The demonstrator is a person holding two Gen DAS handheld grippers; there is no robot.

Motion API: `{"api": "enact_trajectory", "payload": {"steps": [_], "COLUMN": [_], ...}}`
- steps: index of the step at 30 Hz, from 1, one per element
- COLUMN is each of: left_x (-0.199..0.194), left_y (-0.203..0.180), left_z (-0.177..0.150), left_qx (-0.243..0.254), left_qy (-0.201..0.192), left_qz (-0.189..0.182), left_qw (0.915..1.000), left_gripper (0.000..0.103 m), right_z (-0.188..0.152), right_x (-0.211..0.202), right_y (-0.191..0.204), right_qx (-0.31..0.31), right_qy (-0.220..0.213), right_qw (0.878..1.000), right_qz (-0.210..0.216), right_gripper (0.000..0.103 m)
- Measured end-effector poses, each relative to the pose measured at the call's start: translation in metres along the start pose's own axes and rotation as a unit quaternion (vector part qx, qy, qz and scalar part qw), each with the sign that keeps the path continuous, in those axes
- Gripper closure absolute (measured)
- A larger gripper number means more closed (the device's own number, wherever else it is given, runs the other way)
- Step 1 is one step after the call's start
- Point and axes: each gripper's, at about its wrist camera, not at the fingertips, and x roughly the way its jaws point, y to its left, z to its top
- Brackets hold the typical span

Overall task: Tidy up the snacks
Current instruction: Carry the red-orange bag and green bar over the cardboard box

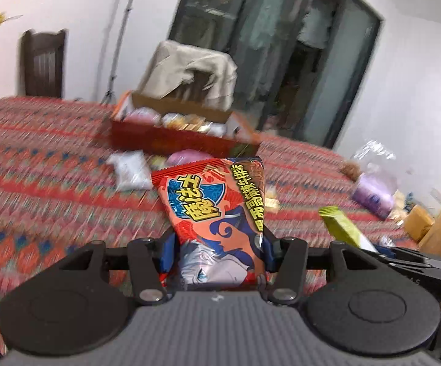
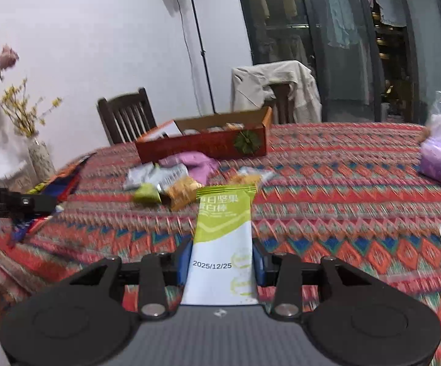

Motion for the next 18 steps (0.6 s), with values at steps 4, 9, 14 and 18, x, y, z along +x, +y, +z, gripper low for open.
{"api": "enact_trajectory", "payload": {"steps": [4, 9, 14, 18], "left_x": [0.04, 0.11, 0.173, 0.222], "left_y": [0.003, 0.007, 0.008, 0.011], "left_z": [0.058, 0.126, 0.175, 0.204], "left_qx": [0.014, 0.019, 0.019, 0.023], "left_qy": [-0.011, -0.012, -0.004, 0.012], "left_qz": [-0.013, -0.008, -0.009, 0.001], "left_qw": [0.9998, 0.9997, 0.9998, 0.9997], "left_gripper": [0.05, 0.05, 0.05, 0.05], "right_z": [0.046, 0.117, 0.187, 0.231], "right_x": [0.018, 0.071, 0.147, 0.21], "right_y": [-0.007, -0.013, -0.028, -0.037], "right_qx": [0.003, -0.004, 0.018, 0.02], "right_qy": [-0.036, -0.072, -0.067, -0.041], "right_qw": [0.999, 0.997, 0.997, 0.999], "right_qz": [0.026, 0.025, 0.034, 0.018], "right_gripper": [0.064, 0.064, 0.064, 0.064]}}
